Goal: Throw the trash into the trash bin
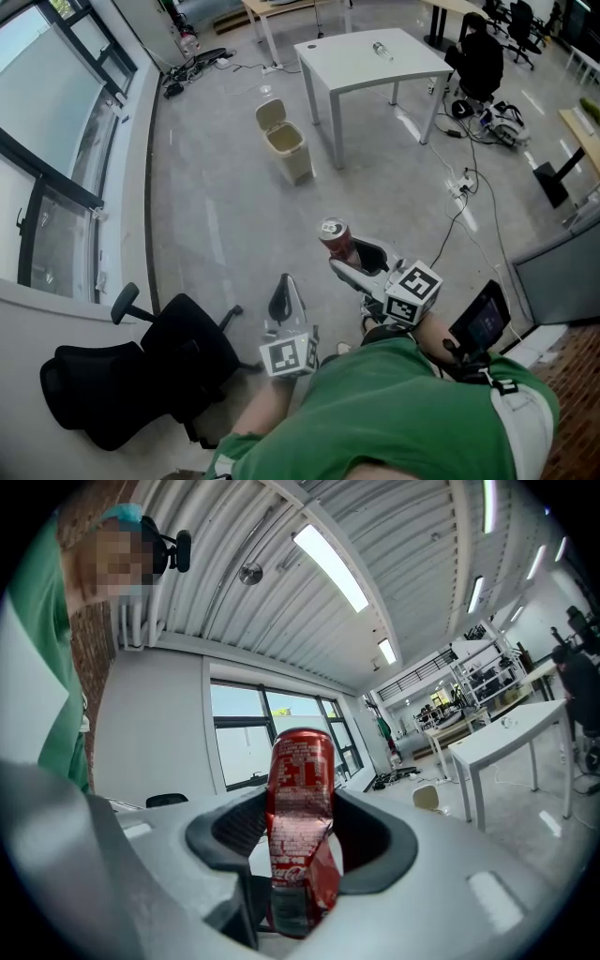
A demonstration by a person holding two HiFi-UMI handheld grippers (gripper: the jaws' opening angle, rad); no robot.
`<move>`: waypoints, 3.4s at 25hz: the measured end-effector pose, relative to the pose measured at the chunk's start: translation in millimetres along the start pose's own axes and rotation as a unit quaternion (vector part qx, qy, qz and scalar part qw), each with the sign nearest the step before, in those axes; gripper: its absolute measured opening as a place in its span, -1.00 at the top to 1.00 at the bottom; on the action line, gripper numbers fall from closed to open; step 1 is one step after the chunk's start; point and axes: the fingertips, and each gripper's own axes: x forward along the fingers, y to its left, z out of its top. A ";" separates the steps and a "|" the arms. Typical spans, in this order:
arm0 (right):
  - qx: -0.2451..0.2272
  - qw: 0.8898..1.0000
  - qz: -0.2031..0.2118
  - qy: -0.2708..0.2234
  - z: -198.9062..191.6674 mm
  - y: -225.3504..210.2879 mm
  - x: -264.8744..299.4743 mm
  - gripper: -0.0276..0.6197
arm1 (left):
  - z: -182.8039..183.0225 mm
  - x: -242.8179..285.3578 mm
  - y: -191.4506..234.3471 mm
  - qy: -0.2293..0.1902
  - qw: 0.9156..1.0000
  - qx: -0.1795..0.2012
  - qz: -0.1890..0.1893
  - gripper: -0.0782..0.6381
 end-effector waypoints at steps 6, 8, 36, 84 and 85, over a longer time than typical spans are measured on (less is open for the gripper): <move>0.006 1.000 0.000 -0.005 13.6 -40.6 12.4 0.22 | 2.4 41.6 -5.1 0.004 1.000 0.006 0.005 0.77; 0.005 1.000 -0.002 -0.009 20.6 -57.2 15.6 0.22 | 4.1 57.8 -9.6 0.002 1.000 0.007 0.003 0.77; -0.073 0.997 -0.022 -0.008 66.4 -197.8 68.7 0.22 | 18.1 217.9 -23.0 -0.007 0.997 0.071 0.027 0.77; -0.086 0.994 -0.070 -0.010 124.1 -376.0 259.9 0.23 | 20.8 481.0 70.9 -0.023 0.998 0.039 -0.035 0.77; -0.085 0.994 -0.066 -0.011 127.0 -383.9 262.0 0.22 | 21.3 488.8 69.5 -0.020 0.999 0.040 -0.030 0.77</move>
